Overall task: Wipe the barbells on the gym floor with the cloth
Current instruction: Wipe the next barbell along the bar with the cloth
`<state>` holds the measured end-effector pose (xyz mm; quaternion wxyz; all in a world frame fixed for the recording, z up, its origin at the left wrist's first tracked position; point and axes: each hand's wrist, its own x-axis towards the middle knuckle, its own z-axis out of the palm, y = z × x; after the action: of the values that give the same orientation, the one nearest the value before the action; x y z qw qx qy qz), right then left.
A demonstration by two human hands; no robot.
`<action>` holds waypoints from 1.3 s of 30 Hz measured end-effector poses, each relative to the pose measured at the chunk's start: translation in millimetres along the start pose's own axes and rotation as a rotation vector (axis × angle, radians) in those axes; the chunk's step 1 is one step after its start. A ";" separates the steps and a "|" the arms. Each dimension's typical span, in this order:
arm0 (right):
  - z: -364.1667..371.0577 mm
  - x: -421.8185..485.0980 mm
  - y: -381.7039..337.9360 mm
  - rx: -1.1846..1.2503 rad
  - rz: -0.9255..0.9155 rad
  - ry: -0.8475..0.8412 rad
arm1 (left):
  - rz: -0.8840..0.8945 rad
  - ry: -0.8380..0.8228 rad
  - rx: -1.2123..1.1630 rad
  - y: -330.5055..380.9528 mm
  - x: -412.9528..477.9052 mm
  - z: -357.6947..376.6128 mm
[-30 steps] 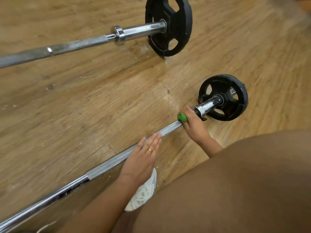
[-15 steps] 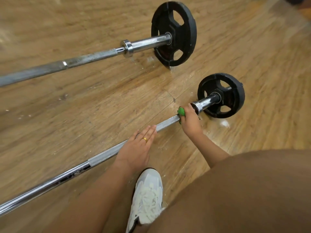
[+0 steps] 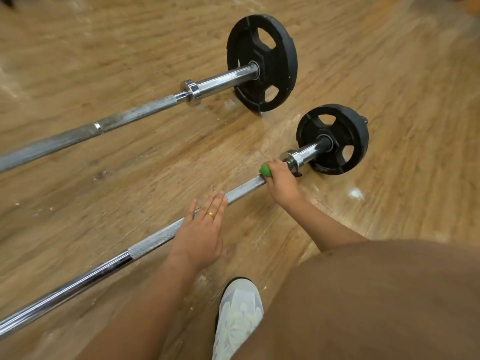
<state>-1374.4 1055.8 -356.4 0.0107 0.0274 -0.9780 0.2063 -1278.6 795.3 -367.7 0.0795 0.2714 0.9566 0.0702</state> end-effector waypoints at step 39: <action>-0.3 22.5 -1.1 0.077 -0.067 0.060 | -0.127 -0.085 -0.030 -56.9 -86.7 -1.2</action>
<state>-1396.9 1053.8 -354.9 0.0457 0.0546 -0.9671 0.2442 -1234.9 701.2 -366.8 0.1285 0.2119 0.9664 0.0679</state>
